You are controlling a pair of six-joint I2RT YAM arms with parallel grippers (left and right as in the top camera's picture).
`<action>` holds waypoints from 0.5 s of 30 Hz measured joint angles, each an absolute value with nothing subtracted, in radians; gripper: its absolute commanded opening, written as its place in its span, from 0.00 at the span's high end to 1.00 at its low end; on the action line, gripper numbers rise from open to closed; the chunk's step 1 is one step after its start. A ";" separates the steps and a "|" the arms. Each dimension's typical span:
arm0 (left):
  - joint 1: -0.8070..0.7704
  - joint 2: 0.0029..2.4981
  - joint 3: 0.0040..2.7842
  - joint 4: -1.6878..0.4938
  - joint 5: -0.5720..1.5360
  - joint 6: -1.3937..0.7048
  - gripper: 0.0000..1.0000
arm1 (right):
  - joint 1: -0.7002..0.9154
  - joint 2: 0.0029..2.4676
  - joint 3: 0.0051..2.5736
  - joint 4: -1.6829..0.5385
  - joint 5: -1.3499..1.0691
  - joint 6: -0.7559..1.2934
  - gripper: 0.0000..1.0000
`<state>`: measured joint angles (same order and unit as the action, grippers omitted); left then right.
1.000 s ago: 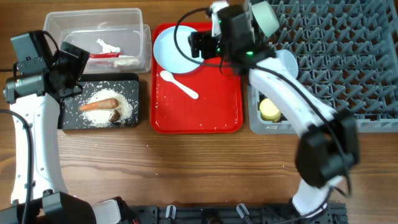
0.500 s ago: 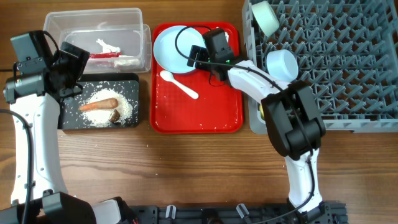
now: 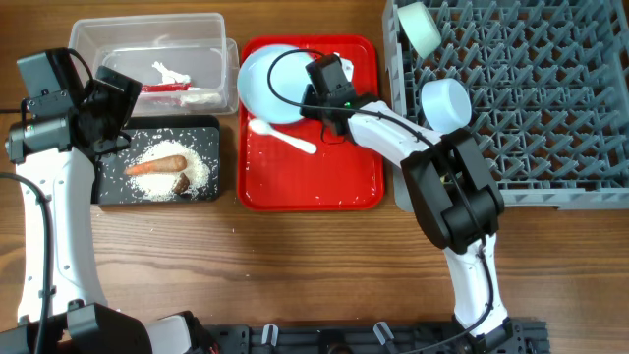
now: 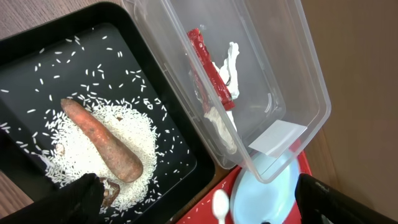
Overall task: Sort waste into correct bins and load items into the dishwasher rack
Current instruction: 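Grasp the edge of the blue plate with the right gripper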
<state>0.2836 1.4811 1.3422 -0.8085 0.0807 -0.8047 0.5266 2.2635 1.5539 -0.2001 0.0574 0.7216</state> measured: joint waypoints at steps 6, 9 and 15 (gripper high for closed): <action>0.284 1.481 1.342 -0.809 0.081 -0.805 0.00 | 0.524 2.262 1.561 -0.224 0.057 0.699 0.76; 0.284 1.481 1.342 -0.808 0.081 -0.805 0.00 | 0.516 2.253 1.562 -0.250 0.057 0.664 0.96; 0.284 1.481 1.342 -0.808 0.081 -0.805 0.00 | 0.469 2.205 1.561 -0.305 0.066 0.564 0.96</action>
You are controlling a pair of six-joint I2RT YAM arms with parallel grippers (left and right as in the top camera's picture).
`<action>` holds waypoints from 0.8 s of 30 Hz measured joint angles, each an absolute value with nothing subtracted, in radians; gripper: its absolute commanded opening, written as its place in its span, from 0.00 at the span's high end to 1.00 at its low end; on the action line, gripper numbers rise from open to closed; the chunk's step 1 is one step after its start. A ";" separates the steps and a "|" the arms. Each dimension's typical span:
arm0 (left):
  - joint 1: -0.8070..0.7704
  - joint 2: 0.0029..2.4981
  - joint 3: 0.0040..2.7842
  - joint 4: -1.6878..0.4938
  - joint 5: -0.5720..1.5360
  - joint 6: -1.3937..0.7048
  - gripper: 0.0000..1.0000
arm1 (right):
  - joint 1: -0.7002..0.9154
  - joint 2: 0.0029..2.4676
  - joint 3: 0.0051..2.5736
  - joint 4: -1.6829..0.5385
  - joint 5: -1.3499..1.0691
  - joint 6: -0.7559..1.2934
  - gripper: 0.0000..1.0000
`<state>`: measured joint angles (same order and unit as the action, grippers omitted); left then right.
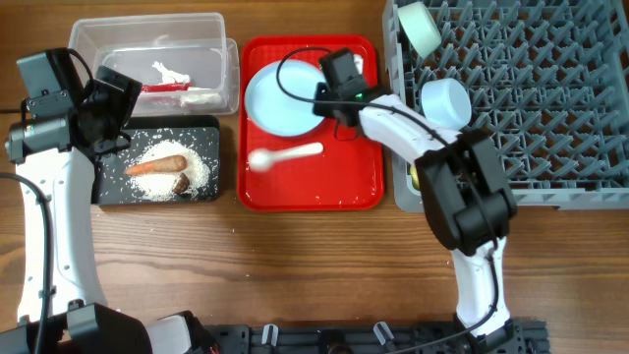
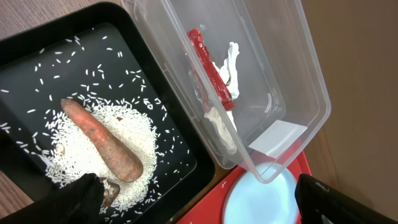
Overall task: Sort waste into correct bins and load items into the dishwasher rack
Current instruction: 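Grasp the edge of the blue plate with the right gripper, then stand the blue plate upright in the dish rack with the right gripper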
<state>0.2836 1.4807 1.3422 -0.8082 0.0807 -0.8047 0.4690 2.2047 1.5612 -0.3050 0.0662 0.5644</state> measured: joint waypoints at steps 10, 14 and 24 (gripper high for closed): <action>0.284 1.481 1.342 -0.808 0.081 -0.805 0.00 | 0.422 2.068 1.561 -0.334 0.159 0.352 0.96; 0.284 1.481 1.342 -0.808 0.081 -0.805 0.00 | 0.424 1.966 1.560 -0.342 0.310 0.268 0.96; 0.284 1.481 1.342 -0.808 0.081 -0.805 0.00 | 0.379 1.573 1.560 -0.276 0.841 0.003 0.96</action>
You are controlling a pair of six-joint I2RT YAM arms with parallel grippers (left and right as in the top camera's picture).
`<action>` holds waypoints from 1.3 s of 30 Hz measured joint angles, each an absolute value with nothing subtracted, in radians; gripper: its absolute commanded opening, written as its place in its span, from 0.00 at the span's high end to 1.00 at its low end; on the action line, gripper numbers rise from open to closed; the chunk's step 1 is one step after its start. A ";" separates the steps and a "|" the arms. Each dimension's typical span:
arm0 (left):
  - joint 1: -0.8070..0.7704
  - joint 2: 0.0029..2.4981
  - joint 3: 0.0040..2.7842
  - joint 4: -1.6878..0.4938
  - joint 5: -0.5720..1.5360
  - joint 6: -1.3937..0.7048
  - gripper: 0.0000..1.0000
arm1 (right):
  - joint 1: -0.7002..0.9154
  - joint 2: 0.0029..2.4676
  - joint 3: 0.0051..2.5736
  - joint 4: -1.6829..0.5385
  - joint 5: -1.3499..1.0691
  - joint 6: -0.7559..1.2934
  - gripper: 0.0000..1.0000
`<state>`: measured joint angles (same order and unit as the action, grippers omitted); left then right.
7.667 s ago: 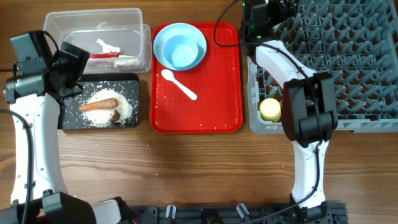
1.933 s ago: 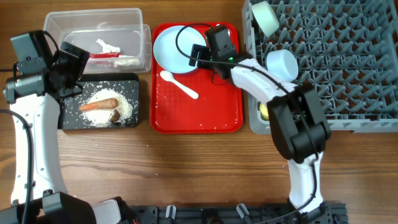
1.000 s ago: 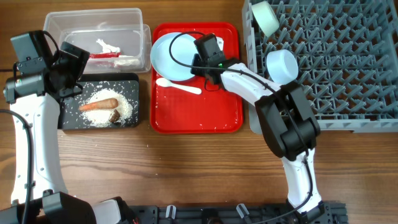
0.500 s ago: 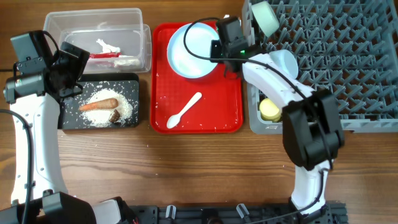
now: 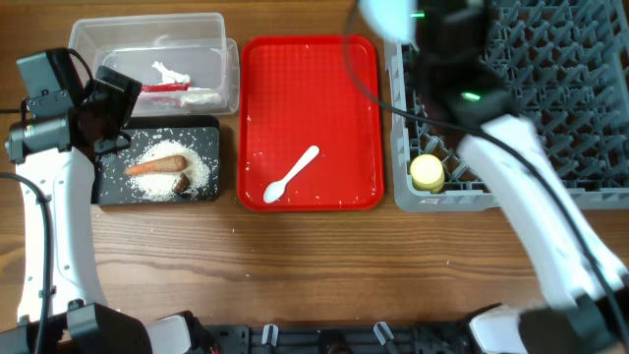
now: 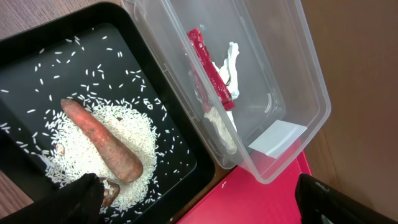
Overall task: Sort waste into correct bins and load items into the dishwasher rack
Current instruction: 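Stand the blue plate upright in the dish rack with the right gripper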
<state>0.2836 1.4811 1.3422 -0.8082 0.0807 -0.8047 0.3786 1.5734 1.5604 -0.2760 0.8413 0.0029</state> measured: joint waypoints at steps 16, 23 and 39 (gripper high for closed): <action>0.284 1.481 1.342 -0.808 0.081 -0.805 0.00 | 0.059 1.619 1.558 -0.294 0.876 -0.556 0.96; 0.284 1.481 1.342 -0.808 0.081 -0.805 0.00 | 0.053 1.746 1.558 -0.290 0.804 -0.711 0.96; 0.284 1.481 1.342 -0.808 0.081 -0.805 0.00 | 0.012 1.837 1.544 -0.166 0.798 -0.755 0.96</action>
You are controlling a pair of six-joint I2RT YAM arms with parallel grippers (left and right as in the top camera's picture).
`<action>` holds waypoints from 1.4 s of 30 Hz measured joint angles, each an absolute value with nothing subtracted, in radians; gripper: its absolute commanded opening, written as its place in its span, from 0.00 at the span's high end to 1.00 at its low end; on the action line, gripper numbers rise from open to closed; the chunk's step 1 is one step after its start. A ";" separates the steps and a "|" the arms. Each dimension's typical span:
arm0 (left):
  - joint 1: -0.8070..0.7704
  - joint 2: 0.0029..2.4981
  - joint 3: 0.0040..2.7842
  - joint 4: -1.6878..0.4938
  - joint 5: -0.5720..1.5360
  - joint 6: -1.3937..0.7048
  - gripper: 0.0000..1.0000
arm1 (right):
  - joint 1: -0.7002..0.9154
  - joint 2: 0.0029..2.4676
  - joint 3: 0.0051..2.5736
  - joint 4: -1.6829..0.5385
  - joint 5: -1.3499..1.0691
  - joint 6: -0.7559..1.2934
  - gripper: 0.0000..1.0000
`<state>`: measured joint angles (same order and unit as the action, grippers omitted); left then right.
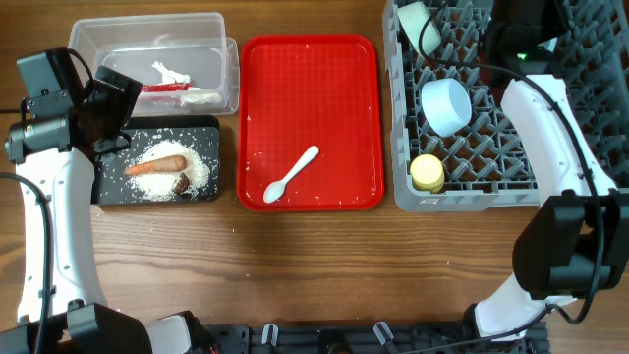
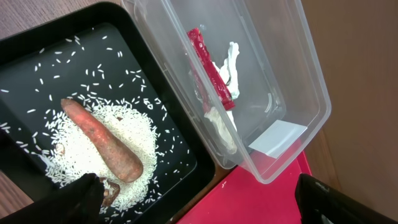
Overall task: Sort waste into correct bins and load items into the dishwasher rack
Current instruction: 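Stand the blue plate upright in the dish rack with the right gripper, then grasp the white spoon on the red tray with the right gripper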
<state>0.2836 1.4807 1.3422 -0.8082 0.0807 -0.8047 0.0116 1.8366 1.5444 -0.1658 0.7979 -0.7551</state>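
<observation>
A white spoon (image 1: pixel 291 174) lies alone on the red tray (image 1: pixel 324 79). The grey dishwasher rack (image 1: pixel 491 147) holds a white cup (image 1: pixel 444 103), a pale green cup (image 1: pixel 417 22) and a yellow item (image 1: pixel 426 173). My right arm reaches over the rack's far part. Its gripper (image 1: pixel 521 18) sits at the top edge with its fingers hidden, and no plate shows. My left gripper (image 2: pixel 199 208) hangs open and empty over the corner where the black tray (image 2: pixel 37 62), the clear bin (image 2: pixel 298 74) and the red tray meet.
The black tray carries a carrot (image 2: pixel 102 140) on scattered rice and a small brown scrap. The clear bin holds a red wrapper (image 2: pixel 211 68) and white scraps. Bare wooden table runs along the front.
My right arm was raised and blurred near the rack's far left corner with the pale blue plate. Now it stretches over the rack's far part and the plate is out of sight. The left arm is unchanged.
My right gripper was at the pale blue plate on the red tray, spoon beside it. Then the plate sat further right and the spoon had turned. Then the plate was off the tray, the spoon lower down. Now the arm is over the rack.
</observation>
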 measured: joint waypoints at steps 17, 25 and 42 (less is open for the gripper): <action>0.284 1.481 1.342 -0.808 0.081 -0.805 0.00 | 0.006 1.907 1.544 -0.222 0.704 -0.675 0.01; 0.284 1.481 1.342 -0.808 0.081 -0.805 0.00 | 0.054 1.868 1.544 -0.175 0.789 -0.625 0.00; 0.284 1.481 1.342 -0.808 0.081 -0.805 0.00 | 0.484 1.759 1.549 -0.632 0.054 0.327 0.29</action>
